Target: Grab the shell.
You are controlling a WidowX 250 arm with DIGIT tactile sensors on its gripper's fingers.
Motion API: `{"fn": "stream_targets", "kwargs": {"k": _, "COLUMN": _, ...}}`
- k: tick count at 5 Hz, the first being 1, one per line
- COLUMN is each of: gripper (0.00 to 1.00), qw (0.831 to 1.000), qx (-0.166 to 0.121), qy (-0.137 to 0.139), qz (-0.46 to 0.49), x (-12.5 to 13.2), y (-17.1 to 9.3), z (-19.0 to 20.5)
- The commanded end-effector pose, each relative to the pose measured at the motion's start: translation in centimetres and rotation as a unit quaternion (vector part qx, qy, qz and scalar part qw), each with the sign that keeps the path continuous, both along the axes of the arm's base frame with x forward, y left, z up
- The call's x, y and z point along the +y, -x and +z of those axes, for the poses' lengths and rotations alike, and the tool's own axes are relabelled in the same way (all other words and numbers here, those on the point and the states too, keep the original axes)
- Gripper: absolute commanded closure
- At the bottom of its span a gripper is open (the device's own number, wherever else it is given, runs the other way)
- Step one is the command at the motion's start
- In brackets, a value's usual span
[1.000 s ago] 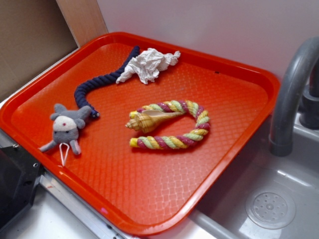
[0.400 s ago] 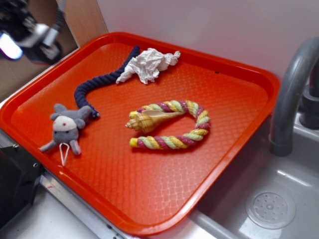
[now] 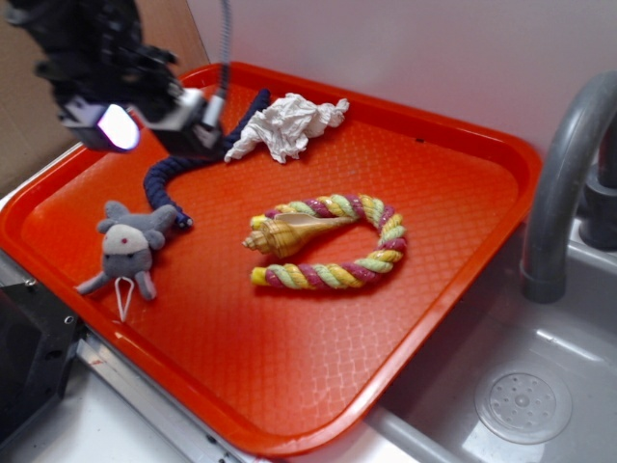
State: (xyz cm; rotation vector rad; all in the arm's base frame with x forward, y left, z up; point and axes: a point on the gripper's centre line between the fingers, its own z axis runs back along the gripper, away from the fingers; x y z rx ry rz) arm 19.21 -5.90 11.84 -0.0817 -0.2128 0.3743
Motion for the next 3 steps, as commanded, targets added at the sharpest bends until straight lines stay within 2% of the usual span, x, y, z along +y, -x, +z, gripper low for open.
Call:
{"fn": "stream_targets", "kwargs": {"k": 1, "gripper": 0.00, "qw": 0.999, "qx": 0.032, "qy": -0.001, "qz": -0.014, "x": -1.9, "y": -4.1, "z": -3.8}}
{"fn": "stream_targets", "kwargs": {"k": 2, "gripper": 0.00, "qw": 0.999, "qx": 0.041, "qy": -0.002, "qz": -0.032, "x": -2.6, "y": -4.6, "z": -5.2}}
{"fn": "stream_targets", "kwargs": {"k": 3, "gripper": 0.00, "qw": 0.997, "qx": 0.064, "qy": 0.002, "qz": -0.047, "x": -3.2, "y": -4.6, "z": -6.7}}
